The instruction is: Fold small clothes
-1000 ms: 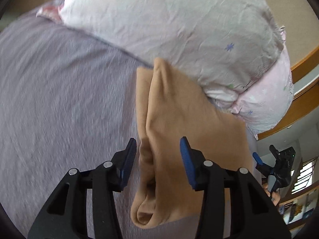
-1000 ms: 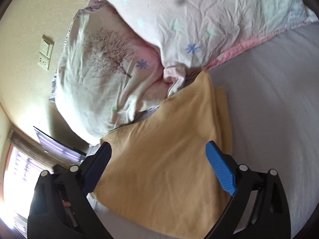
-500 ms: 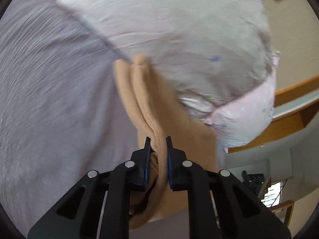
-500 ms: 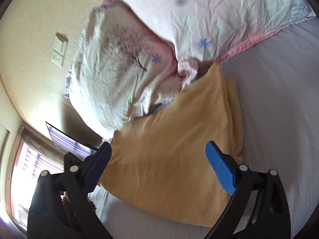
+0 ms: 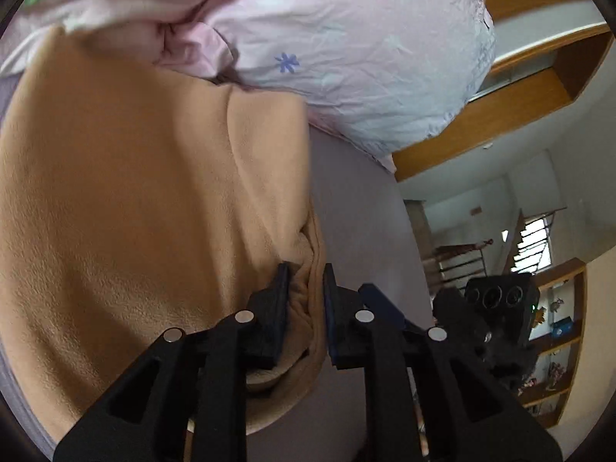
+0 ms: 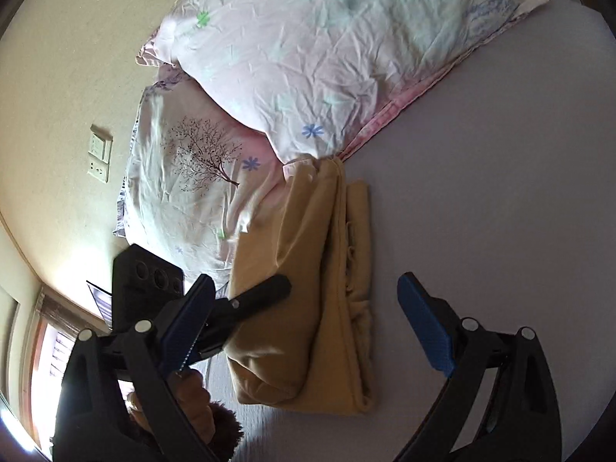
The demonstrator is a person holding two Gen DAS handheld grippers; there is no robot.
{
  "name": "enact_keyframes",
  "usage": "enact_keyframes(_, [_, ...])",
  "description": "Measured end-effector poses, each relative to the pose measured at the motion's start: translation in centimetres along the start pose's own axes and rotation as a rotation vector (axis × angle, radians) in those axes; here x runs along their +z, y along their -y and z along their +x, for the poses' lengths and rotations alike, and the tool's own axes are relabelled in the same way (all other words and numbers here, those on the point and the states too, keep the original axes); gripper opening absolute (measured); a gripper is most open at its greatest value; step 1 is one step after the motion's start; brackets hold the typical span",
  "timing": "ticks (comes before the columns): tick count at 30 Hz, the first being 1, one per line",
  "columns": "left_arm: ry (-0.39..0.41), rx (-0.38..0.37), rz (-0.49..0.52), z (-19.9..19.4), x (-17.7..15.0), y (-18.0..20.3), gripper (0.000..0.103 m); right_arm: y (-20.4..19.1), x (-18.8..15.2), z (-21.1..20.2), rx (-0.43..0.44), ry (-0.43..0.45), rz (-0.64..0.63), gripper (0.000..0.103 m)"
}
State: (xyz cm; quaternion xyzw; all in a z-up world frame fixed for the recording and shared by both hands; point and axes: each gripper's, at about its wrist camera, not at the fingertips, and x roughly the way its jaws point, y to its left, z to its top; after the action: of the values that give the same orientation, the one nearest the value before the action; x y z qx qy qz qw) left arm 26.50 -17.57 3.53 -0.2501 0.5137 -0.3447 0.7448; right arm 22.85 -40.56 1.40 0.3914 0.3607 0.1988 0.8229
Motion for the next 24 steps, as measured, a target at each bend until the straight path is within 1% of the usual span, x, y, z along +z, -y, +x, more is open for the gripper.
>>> enact_keyframes(1, [0.029, -0.044, 0.023, -1.4, -0.2, 0.1, 0.02, 0.0, 0.2, -0.3, -0.009, 0.003, -0.016, 0.095])
enact_keyframes(2, [0.045, -0.082, 0.034, -2.5, -0.3, 0.2, 0.028, -0.1, 0.5, -0.4, -0.008, 0.006, -0.027, 0.095])
enact_keyframes(3, [0.071, -0.129, 0.055, -4.6, -0.6, 0.4, 0.041, -0.2, 0.6, -0.4, -0.003, 0.004, -0.031, 0.095])
enact_keyframes(4, [0.106, -0.125, 0.072, -6.1, -0.9, 0.5, 0.077, -0.3, 0.7, -0.2, 0.016, -0.009, -0.031, 0.095])
enact_keyframes(5, [0.158, -0.101, 0.095, -7.8, -1.4, 0.6, 0.092, -0.5, 0.6, -0.1, 0.034, -0.021, -0.038, 0.094])
enact_keyframes(6, [0.217, -0.067, 0.147, -9.9, -2.2, 0.7, 0.091, -1.3, 0.4, 0.1, 0.057, -0.032, -0.066, 0.092])
enact_keyframes(7, [0.222, -0.049, 0.175, -10.8, -2.5, 0.6, 0.091, -2.0, 0.0, 0.0, 0.071, -0.028, -0.105, 0.092])
enact_keyframes(9, [0.199, -0.007, 0.194, -11.7, -3.7, -0.1, 0.091, -3.7, -0.8, -0.2, 0.089, -0.023, -0.165, 0.091])
enact_keyframes(10, [0.188, -0.003, 0.204, -11.8, -4.1, -0.3, 0.089, -4.5, -1.3, -0.4, 0.094, -0.013, -0.198, 0.088])
enact_keyframes(12, [0.158, 0.013, 0.24, -12.0, -5.3, -0.6, 0.089, -6.5, -2.7, -0.9, 0.101, 0.01, -0.292, 0.086])
enact_keyframes(14, [0.128, 0.032, 0.284, -10.6, -6.2, -0.5, 0.088, -7.8, -3.7, -0.9, 0.07, 0.004, -0.365, 0.084])
enact_keyframes(16, [0.106, 0.047, 0.316, -10.2, -7.5, -0.8, 0.088, -8.9, -4.8, -0.3, -0.023, -0.011, -0.422, 0.076])
enact_keyframes(18, [0.079, 0.06, 0.335, -9.6, -8.3, -1.4, 0.088, -9.4, -5.8, 0.2, -0.075, -0.028, -0.466, 0.074])
enact_keyframes(20, [0.047, 0.088, 0.34, -8.8, -8.9, -2.0, 0.088, -9.4, -6.4, 0.9, -0.114, -0.045, -0.492, 0.067])
enact_keyframes(21, [0.032, 0.112, 0.341, -8.3, -8.9, -2.1, 0.088, -9.5, -6.6, 1.5, -0.144, -0.059, -0.507, 0.043])
enact_keyframes(22, [0.021, 0.136, 0.341, -7.8, -8.9, -2.4, 0.088, -9.2, -6.8, 2.1, -0.191, -0.075, -0.524, 0.005])
enact_keyframes(23, [0.014, 0.153, 0.337, -7.5, -9.0, -2.7, 0.088, -8.5, -6.9, 2.3, -0.239, -0.102, -0.514, 0.006])
enact_keyframes(24, [0.005, 0.159, 0.331, -7.3, -9.0, -3.1, 0.088, -7.7, -6.8, 2.0, -0.231, -0.1, -0.485, 0.006])
